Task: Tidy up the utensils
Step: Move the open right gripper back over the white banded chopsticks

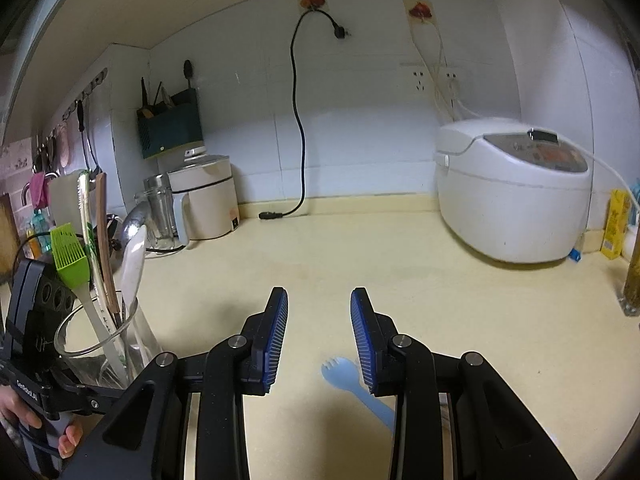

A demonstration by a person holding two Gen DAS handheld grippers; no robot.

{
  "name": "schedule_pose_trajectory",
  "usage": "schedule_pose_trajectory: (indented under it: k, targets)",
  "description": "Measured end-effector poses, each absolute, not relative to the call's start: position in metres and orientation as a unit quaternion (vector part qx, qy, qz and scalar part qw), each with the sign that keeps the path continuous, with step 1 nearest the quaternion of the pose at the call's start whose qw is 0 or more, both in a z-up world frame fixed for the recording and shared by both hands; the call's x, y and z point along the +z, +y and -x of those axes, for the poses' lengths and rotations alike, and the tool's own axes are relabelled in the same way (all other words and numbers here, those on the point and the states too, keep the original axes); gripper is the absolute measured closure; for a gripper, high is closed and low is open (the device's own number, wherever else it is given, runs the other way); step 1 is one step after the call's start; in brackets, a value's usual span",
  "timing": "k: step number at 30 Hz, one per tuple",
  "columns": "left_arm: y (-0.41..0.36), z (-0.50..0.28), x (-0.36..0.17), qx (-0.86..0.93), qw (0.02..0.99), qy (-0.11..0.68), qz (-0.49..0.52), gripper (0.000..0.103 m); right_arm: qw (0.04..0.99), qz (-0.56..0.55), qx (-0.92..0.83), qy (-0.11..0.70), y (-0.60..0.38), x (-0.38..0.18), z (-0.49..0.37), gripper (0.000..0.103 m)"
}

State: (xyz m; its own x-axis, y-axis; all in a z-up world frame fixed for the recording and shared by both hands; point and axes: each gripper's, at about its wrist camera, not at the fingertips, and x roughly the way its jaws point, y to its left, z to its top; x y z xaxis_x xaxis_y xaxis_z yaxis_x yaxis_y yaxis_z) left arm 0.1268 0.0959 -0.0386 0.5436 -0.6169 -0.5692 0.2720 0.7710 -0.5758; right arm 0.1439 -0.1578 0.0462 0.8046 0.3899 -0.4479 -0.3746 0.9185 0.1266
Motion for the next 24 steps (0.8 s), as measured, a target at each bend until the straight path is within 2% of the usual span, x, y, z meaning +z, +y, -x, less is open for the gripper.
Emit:
schedule_pose_trajectory:
  k: [11,24]
  targets:
    - [0.096,-0.127,-0.039,-0.261,0.852,0.4,0.215,0.003,0.958,0.046,0.186,0.215,-0.137,0.051,-0.13,0.07]
    - [0.096,-0.127,-0.039,-0.261,0.852,0.4,0.215,0.003,0.955,0.042,0.196,0.219,-0.143,0.053,-0.124,0.07]
